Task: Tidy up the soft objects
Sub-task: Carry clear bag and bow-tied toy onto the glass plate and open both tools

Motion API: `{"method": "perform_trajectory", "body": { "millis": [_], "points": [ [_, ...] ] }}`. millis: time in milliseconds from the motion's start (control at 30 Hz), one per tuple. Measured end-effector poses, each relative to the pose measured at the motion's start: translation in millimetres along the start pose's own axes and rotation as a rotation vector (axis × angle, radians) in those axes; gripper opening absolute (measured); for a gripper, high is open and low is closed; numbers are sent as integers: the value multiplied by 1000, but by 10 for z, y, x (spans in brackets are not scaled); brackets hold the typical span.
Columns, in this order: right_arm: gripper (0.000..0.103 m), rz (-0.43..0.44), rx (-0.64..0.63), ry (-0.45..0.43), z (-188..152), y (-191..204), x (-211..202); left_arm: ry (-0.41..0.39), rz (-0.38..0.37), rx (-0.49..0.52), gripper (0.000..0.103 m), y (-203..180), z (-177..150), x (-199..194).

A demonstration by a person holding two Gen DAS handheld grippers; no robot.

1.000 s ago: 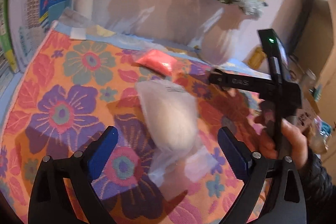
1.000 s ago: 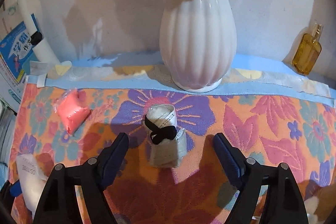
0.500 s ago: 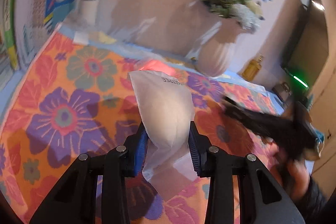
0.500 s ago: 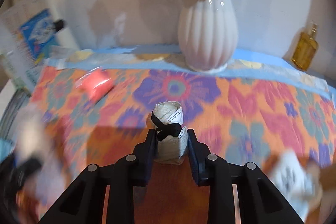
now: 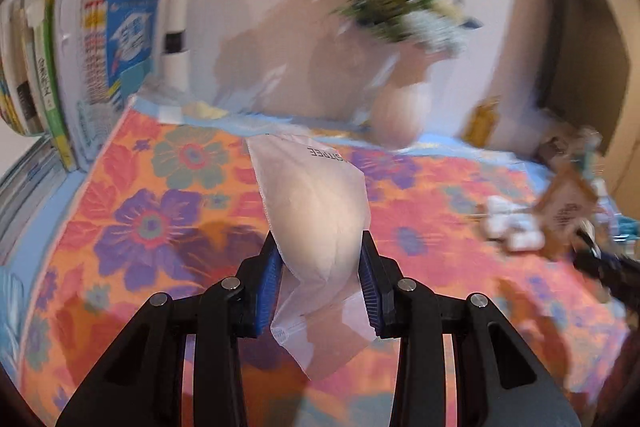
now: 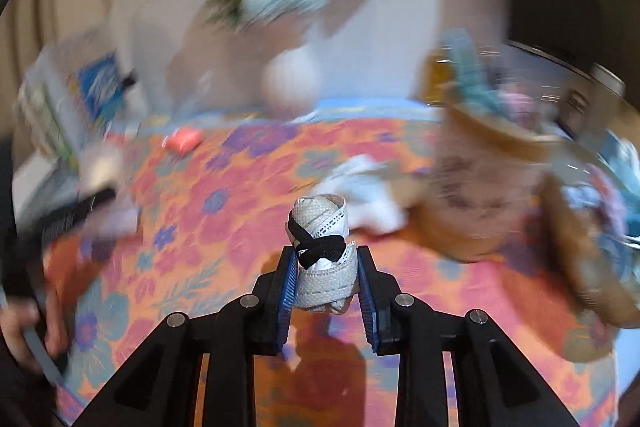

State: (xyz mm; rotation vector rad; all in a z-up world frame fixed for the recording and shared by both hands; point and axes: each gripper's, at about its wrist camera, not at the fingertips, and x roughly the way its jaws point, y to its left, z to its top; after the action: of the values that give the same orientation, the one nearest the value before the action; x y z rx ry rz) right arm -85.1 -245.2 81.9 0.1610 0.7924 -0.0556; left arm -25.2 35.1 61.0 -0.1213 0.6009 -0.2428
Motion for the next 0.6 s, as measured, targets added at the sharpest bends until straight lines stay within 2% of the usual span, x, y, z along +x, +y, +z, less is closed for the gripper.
{"method": "perform_trajectory", "body": {
  "millis": [133,233,300,400,467,600],
  "points": [
    [28,-107,-32,-101,269,-189,-545,-79,-105,72,34,-623,130,-372],
    [28,-184,10,-179,399,-512,-905,-112,-209,127,34,-1174,306,-543],
    [28,-210,90,-180,463,-861,-1002,-125,-316,161,34,-1625,431,-619],
    [28,-198,267,-127,486,-1534,-981,-148,-415,188,34,-2130,558,-665],
    [28,-194,353,-109,456,-1877,-1002,-128,-498,207,34,-2504,655,-616],
    [28,-198,446,-92,519,-2395,-905,-86,-540,278,34,-3174,730,-396]
  ]
}}
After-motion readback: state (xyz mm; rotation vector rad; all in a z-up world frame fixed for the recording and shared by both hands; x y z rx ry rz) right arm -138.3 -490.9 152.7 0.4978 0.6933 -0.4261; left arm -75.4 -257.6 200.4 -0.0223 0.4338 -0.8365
